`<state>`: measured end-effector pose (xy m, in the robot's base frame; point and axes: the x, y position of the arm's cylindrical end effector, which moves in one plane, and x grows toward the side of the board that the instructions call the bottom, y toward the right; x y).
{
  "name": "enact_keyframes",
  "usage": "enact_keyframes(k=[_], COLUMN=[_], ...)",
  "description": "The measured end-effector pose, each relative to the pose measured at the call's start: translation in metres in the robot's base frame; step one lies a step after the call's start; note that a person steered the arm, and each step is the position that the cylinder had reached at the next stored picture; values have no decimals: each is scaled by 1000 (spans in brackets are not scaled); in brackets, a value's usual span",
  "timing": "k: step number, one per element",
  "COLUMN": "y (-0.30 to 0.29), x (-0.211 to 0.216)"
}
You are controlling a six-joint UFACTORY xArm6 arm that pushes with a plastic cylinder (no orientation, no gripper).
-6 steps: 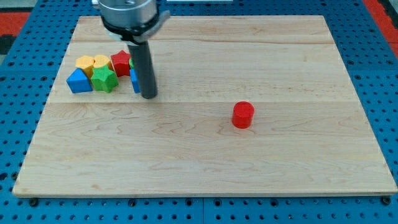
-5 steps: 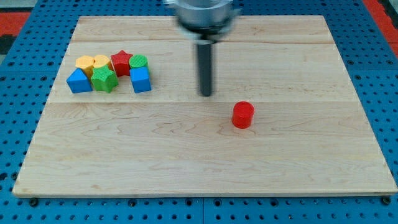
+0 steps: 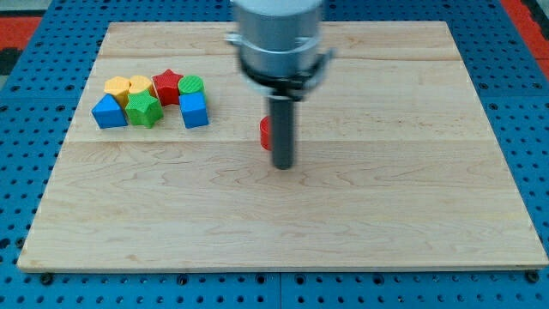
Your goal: Push the red circle into the green star
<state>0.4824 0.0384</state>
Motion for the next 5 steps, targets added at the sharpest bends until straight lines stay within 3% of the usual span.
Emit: enact_keyframes(k=[1,2,3,4,5], y=[26,-38,-116,-122,-167], x=[-40,-45,-20,-2,-33])
